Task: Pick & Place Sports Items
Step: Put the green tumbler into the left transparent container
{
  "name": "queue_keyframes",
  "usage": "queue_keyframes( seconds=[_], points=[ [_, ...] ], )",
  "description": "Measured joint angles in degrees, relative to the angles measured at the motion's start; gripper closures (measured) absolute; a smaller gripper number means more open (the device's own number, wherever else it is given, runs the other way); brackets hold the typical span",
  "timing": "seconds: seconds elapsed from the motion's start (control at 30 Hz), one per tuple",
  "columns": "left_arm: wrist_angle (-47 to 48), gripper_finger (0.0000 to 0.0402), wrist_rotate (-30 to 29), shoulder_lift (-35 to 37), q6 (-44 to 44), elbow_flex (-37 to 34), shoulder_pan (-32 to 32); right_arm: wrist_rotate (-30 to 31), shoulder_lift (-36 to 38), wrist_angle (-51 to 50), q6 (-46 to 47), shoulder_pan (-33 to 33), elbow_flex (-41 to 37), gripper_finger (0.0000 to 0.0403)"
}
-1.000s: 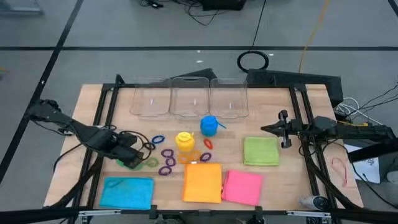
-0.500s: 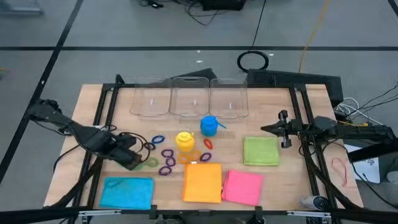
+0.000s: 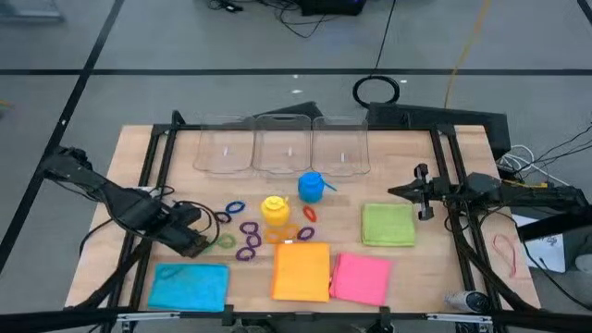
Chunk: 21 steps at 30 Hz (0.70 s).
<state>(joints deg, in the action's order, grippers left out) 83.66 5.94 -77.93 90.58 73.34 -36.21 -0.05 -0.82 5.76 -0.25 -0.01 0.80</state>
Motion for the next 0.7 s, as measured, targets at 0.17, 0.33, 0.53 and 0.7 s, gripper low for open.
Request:
queue_keyframes(
  seconds=[0.17, 0.33, 0.53, 0.7],
  points=[
    [0.0, 0.0189, 0.0, 0.0, 0.8, 0.0, 0.0, 0.0, 0.0, 0.0, 0.0, 0.0, 0.0, 0.0403],
    [0.0, 0.0189, 0.0, 0.0, 0.0, 0.0, 0.0, 0.0, 0.0, 0.0, 0.0, 0.0, 0.0, 0.0403],
    [0.2, 0.0189, -2.3, 0.7, -0.5, 0.9, 0.9, 0.0, 0.0, 0.0, 0.0, 0.0, 0.0, 0.0403],
    [1.5, 0.0189, -8.2, 1.9, -0.4, 6.3, 1.0, 0.0, 0.0, 0.0, 0.0, 0.0, 0.0, 0.0403]
  ],
)
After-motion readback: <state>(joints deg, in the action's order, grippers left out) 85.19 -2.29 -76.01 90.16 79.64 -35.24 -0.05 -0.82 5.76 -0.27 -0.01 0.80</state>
